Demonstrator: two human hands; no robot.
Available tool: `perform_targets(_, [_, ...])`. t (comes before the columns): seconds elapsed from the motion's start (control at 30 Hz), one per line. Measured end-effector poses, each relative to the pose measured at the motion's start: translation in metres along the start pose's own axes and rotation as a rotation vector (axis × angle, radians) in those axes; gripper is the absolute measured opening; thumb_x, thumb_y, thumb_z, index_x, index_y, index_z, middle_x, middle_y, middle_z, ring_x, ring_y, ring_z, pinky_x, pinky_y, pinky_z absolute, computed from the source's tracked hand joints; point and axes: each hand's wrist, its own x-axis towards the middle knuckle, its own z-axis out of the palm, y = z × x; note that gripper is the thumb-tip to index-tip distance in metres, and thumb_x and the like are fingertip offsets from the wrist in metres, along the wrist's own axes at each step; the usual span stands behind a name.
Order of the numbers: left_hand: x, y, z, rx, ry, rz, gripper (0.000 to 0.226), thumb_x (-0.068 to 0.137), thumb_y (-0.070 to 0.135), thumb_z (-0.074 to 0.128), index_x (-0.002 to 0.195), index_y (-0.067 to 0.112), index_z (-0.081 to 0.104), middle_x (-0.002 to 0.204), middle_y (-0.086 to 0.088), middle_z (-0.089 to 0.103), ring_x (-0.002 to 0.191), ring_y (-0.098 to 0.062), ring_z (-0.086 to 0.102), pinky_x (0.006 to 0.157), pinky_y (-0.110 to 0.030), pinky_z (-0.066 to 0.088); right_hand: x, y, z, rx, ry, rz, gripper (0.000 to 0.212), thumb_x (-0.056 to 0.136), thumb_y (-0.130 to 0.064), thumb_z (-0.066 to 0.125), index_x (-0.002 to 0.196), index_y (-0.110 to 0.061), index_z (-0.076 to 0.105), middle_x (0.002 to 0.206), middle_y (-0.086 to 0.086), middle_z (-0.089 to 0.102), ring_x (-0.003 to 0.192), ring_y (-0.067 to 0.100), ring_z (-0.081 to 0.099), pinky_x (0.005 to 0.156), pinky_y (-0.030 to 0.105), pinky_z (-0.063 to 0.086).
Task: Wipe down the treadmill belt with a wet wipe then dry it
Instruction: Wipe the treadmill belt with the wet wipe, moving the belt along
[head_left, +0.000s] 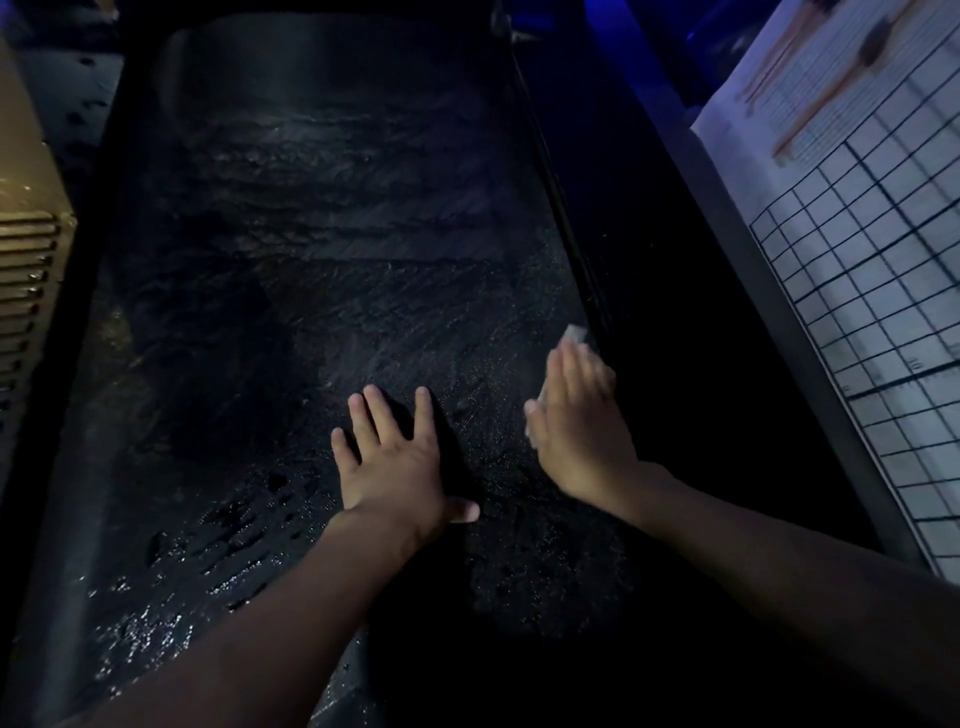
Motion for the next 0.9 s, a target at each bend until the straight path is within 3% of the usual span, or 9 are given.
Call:
perform_targets(0.1, [-0.002, -0.003, 0.001, -0.025, 0.016, 0.017, 0.137, 0.066, 0.072, 0.070, 0.149, 0.024, -0.028, 0.151, -0.027, -0.033, 0.141, -0.039, -0.031, 0.119, -0.055, -0.005, -0.008, 0.007, -0.005, -0.044, -0.069, -0.154, 0.074, 0.101, -0.046, 0.009, 0.156, 0.002, 0.002, 0.165, 0.019, -0.007, 0.152, 0.024, -0.013, 0.124, 0.038, -0.006])
perform_targets(0.2, [-0.002, -0.007, 0.000, -0.032, -0.002, 0.043, 0.136, 0.068, 0.066, 0.073, 0.148, 0.022, -0.028, 0.151, -0.025, -0.035, 0.140, -0.037, -0.033, 0.119, -0.053, -0.008, 0.001, -0.003, -0.007, -0.028, -0.030, 0.045, 0.068, 0.106, -0.039, 0.019, 0.155, 0.003, -0.002, 0.163, 0.022, -0.012, 0.153, 0.031, -0.010, 0.124, 0.041, -0.006])
perform_targets(0.33, [-0.001, -0.033, -0.004, -0.039, 0.015, 0.100, 0.134, 0.071, 0.046, 0.081, 0.151, 0.014, -0.022, 0.157, -0.012, -0.030, 0.146, -0.025, -0.025, 0.122, -0.041, -0.002, -0.020, -0.013, 0.007, -0.136, -0.087, -0.421, 0.067, 0.105, -0.044, 0.010, 0.156, -0.001, 0.002, 0.164, 0.017, -0.009, 0.153, 0.027, -0.011, 0.124, 0.040, -0.006])
perform_targets(0.47, [-0.010, -0.041, -0.002, -0.020, 0.080, -0.028, 0.129, 0.071, 0.055, 0.077, 0.152, 0.023, -0.017, 0.158, -0.016, -0.025, 0.146, -0.035, -0.021, 0.119, -0.051, 0.002, 0.003, -0.012, 0.000, -0.085, -0.027, -0.186, 0.073, 0.101, -0.047, 0.006, 0.155, 0.002, 0.006, 0.164, 0.020, -0.003, 0.152, 0.028, -0.008, 0.125, 0.048, 0.006])
perform_targets(0.6, [-0.013, -0.044, -0.001, -0.033, 0.098, -0.058, 0.128, 0.068, 0.064, 0.074, 0.153, 0.026, -0.014, 0.160, -0.012, -0.020, 0.147, -0.035, -0.016, 0.118, -0.055, 0.008, -0.012, -0.023, 0.010, -0.155, -0.066, -0.517, 0.067, 0.107, -0.044, 0.013, 0.154, 0.004, 0.016, 0.163, 0.021, 0.008, 0.153, 0.031, 0.004, 0.125, 0.047, 0.011])
perform_targets(0.67, [-0.013, -0.049, 0.000, -0.047, 0.091, -0.047, 0.130, 0.067, 0.066, 0.074, 0.153, 0.026, -0.014, 0.160, -0.009, -0.022, 0.148, -0.032, -0.018, 0.120, -0.052, 0.006, 0.002, -0.022, 0.001, -0.076, -0.026, -0.366, 0.069, 0.106, -0.045, 0.009, 0.153, 0.006, 0.018, 0.162, 0.024, 0.013, 0.153, 0.032, 0.007, 0.125, 0.047, 0.012])
perform_targets(0.73, [-0.013, -0.052, 0.000, -0.059, 0.053, -0.031, 0.132, 0.066, 0.059, 0.079, 0.153, 0.027, -0.016, 0.159, -0.008, -0.026, 0.147, -0.030, -0.021, 0.120, -0.051, 0.003, 0.004, -0.033, -0.001, -0.080, -0.042, -0.221, 0.075, 0.100, -0.048, 0.001, 0.154, 0.004, 0.009, 0.163, 0.023, 0.001, 0.153, 0.031, -0.003, 0.125, 0.045, 0.004])
perform_targets(0.83, [-0.012, -0.064, -0.003, -0.054, 0.013, 0.009, 0.133, 0.068, 0.042, 0.084, 0.153, 0.025, -0.017, 0.159, -0.006, -0.028, 0.147, -0.027, -0.022, 0.121, -0.046, 0.003, -0.015, -0.044, 0.013, -0.165, -0.082, -0.478, 0.070, 0.103, -0.046, 0.006, 0.156, 0.001, 0.008, 0.164, 0.018, -0.001, 0.153, 0.029, -0.004, 0.125, 0.044, 0.005])
perform_targets(0.9, [-0.016, -0.072, -0.001, -0.044, 0.039, 0.017, 0.131, 0.071, 0.041, 0.083, 0.153, 0.021, -0.016, 0.159, -0.007, -0.026, 0.147, -0.027, -0.020, 0.122, -0.043, 0.004, -0.008, -0.038, 0.004, -0.157, -0.127, -0.500, 0.069, 0.103, -0.047, 0.002, 0.156, -0.003, -0.001, 0.164, 0.014, -0.011, 0.152, 0.023, -0.013, 0.125, 0.041, -0.001])
